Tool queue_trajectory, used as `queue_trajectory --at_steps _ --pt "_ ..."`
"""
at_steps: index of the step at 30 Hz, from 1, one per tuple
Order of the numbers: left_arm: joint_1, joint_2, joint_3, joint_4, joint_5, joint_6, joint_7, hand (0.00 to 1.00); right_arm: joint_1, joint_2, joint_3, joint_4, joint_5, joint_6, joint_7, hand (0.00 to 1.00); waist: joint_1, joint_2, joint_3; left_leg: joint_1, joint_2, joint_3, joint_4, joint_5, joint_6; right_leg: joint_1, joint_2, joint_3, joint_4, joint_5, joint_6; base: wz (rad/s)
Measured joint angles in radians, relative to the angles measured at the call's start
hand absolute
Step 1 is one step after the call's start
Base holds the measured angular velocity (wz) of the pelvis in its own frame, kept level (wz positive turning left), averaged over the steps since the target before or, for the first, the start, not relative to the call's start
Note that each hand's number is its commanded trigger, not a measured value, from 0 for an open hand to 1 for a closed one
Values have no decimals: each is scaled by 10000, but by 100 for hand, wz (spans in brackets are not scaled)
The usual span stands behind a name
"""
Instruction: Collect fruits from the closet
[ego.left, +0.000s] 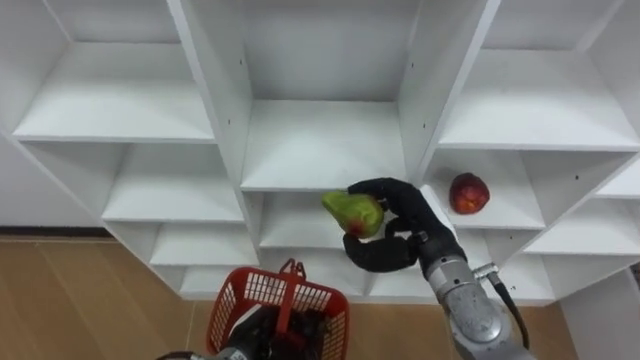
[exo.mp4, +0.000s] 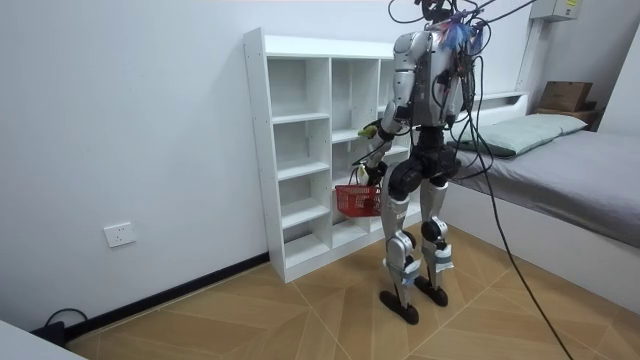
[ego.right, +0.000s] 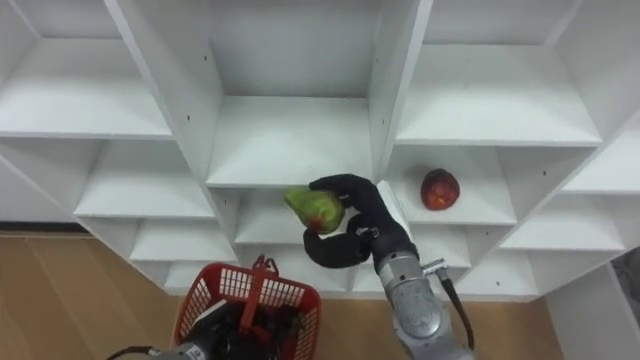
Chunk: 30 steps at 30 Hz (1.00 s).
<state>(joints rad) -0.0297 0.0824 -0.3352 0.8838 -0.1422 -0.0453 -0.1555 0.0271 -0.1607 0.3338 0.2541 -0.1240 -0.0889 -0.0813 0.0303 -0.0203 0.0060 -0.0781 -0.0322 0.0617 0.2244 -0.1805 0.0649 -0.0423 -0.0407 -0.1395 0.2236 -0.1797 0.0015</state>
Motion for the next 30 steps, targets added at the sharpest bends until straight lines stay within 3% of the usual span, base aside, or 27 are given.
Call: queue_trajectory --at_steps 30 --pt "-183 -17 180 10 -218 -34 431 100 413 71 -7 1099 -437 21 369 100 -37 109 77 -570 7 88 -61 -1 -2 -618 13 -9 -29 5 -8 0"
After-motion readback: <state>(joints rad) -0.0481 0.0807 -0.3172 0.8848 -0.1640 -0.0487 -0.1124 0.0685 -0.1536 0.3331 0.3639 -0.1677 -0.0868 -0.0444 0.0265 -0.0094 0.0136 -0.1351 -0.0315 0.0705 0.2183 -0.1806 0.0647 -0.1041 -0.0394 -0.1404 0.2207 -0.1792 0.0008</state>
